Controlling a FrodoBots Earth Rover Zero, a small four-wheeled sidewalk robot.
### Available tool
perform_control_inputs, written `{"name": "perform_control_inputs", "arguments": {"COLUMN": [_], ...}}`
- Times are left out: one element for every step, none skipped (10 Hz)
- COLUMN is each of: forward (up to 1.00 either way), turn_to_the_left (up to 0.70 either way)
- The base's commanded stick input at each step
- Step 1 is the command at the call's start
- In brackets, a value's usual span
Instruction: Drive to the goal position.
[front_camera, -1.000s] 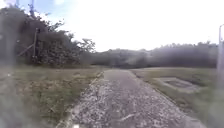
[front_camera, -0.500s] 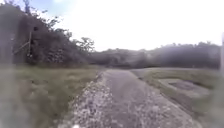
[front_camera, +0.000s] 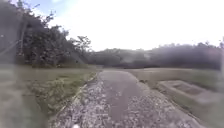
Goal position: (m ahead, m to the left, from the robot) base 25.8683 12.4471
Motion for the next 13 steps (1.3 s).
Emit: {"name": "perform_control_inputs", "arguments": {"forward": [1.00, 1.00, 1.00, 1.00, 1.00, 1.00, 1.00, 1.00, 1.00, 1.00, 1.00, 1.00, 1.00], "turn_to_the_left": [0.00, 0.00, 0.00, -0.08, -0.14, -0.03, -0.01, -0.05, -0.11, -0.08, -0.04, 0.00, 0.00]}}
